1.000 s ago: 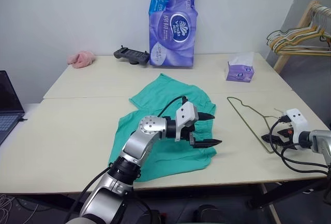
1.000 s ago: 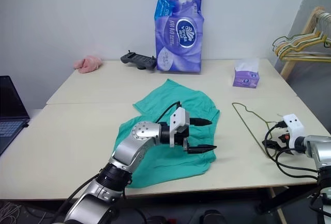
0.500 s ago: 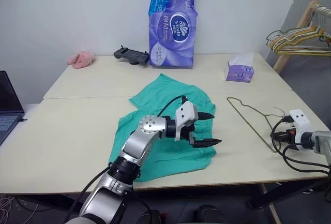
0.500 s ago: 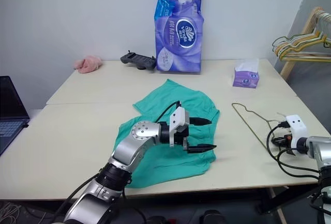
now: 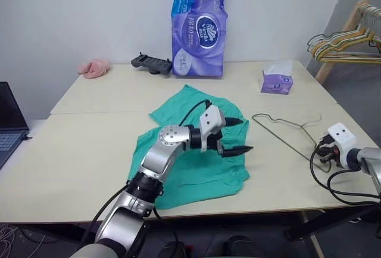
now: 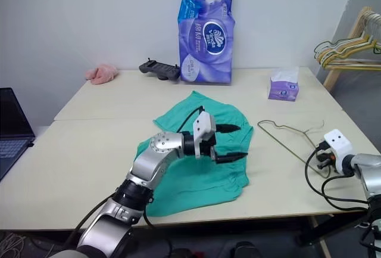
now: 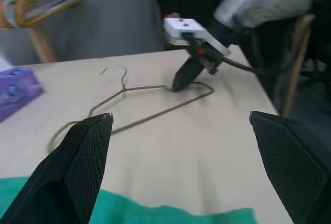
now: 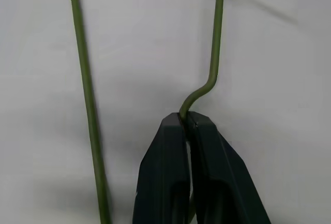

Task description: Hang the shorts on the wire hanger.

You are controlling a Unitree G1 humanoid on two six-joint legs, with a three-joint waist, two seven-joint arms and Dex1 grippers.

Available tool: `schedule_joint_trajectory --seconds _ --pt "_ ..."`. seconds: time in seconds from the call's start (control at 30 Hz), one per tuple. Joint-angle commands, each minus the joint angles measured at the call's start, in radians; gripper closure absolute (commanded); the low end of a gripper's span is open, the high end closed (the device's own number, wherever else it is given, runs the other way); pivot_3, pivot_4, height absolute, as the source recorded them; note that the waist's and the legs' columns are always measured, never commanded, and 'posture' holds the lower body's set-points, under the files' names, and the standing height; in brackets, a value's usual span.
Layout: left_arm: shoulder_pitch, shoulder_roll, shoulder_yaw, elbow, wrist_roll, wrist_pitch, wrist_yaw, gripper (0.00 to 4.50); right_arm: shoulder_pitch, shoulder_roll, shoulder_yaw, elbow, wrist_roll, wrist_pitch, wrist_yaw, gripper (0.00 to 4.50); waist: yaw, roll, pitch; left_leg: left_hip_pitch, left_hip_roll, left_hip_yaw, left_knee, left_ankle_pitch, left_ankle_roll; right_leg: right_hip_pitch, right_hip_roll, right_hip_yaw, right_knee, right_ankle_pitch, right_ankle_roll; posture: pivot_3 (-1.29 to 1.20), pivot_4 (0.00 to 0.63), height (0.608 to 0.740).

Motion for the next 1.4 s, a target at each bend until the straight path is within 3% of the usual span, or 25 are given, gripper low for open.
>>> schedule_joint_trajectory --seconds 0.03,0.23,0.53,0.83,1.4 --pt "-0.126 -0.017 0.099 0.078 -0.036 0.006 0.061 0.00 -0.091 -0.059 -0.020 -0.022 -0.071 -0.186 -0.064 4.45 -0.002 0.001 0.002 0.000 0.000 0.000 0.000 0.000 0.000 0.000 0.000 0.000 0.000 0.000 0.000 -0.09 0.034 0.740" --pt "-0.286 -0.007 0.170 0.244 -0.037 -0.040 0.064 0.00 -0.158 -0.072 -0.011 0.023 -0.202 -0.430 -0.259 4.45 -0.014 0.001 0.002 -0.001 0.000 0.000 0.000 -0.001 0.000 -0.001 0.000 0.000 0.000 0.000 0.000 -0.11 0.032 0.740" --pt "-0.431 0.092 0.240 0.465 -0.081 -0.032 -0.107 0.00 -0.230 -0.201 0.114 0.091 -0.495 -0.843 -0.439 4.45 -0.038 0.002 0.003 -0.001 -0.001 0.002 0.000 -0.001 0.000 -0.002 0.000 0.002 -0.001 0.001 -0.003 -0.12 0.022 0.740" --pt "-0.524 0.140 0.208 0.719 -0.016 -0.003 -0.292 0.00 -0.296 -0.179 0.162 -0.091 -0.537 -1.032 -0.397 4.45 -0.060 0.001 0.003 -0.001 0.000 0.001 -0.001 -0.002 0.000 -0.002 0.000 0.002 -0.001 0.001 -0.001 -0.14 0.013 0.740" --pt "-0.517 0.085 0.087 0.864 0.193 -0.210 -0.378 0.00 -0.421 -0.053 0.193 -0.230 -0.496 -0.963 -0.203 4.45 -0.081 0.000 0.003 -0.003 0.000 -0.001 0.000 -0.003 -0.001 -0.002 -0.001 0.000 -0.001 0.002 -0.003 -0.17 0.011 0.740"
